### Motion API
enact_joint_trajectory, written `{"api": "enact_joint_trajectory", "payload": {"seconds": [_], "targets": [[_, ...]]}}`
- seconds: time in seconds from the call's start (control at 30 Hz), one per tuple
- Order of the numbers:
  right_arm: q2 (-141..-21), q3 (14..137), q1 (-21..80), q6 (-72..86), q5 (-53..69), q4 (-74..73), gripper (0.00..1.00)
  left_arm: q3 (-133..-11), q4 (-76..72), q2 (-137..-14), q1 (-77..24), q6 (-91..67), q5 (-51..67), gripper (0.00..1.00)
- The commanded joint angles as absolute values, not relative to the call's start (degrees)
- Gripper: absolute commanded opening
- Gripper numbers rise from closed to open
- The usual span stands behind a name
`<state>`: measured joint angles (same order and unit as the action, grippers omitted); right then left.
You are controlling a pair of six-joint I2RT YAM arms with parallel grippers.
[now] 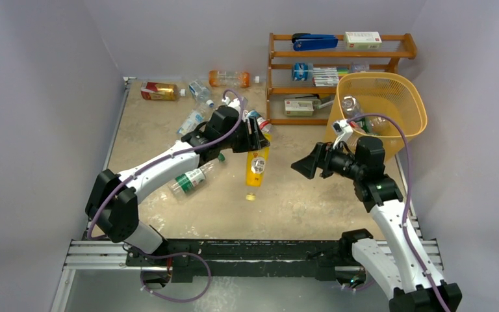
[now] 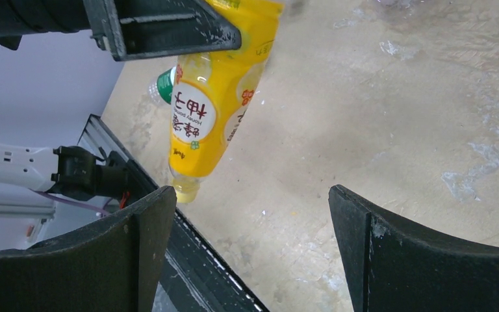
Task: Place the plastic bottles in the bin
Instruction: Pick up the plastic bottle at the center of the board.
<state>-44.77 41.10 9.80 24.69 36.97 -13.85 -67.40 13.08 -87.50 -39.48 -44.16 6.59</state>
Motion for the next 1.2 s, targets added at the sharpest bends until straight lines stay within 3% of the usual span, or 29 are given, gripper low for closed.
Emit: {"api": "enact_joint_trajectory", "payload": {"seconds": [0.0, 0.37, 0.93, 1.0, 1.1, 1.17], "targets": [[-45.2, 44.2, 11.3, 24.2, 36.7, -10.9, 0.89, -69.5, 0.7, -87.4, -39.5, -53.6, 12.9, 0.4], [-49.9, 44.7, 20.5, 29.0, 31.4, -1.7, 0.9, -67.8, -9.6, -88.1, -39.5, -61.4, 15.0, 0.39], [-60.4, 48.8, 25.4, 34.0, 29.3, 9.1, 0.89, -59.9, -26.2, -86.7, -39.5, -72.1, 17.1, 0.38], [-61.2, 49.1, 26.4, 34.2, 28.7, 9.3, 0.84, -58.7, -29.3, -86.8, -39.5, -74.0, 17.1, 0.39], [-61.9, 49.1, 27.0, 34.9, 28.4, 9.5, 0.6, -57.5, -32.3, -86.6, -39.5, -75.9, 17.2, 0.43], [-61.6, 49.1, 27.3, 34.9, 27.9, 9.1, 0.53, -57.4, -31.9, -85.9, -39.5, -75.6, 17.3, 0.5]]}}
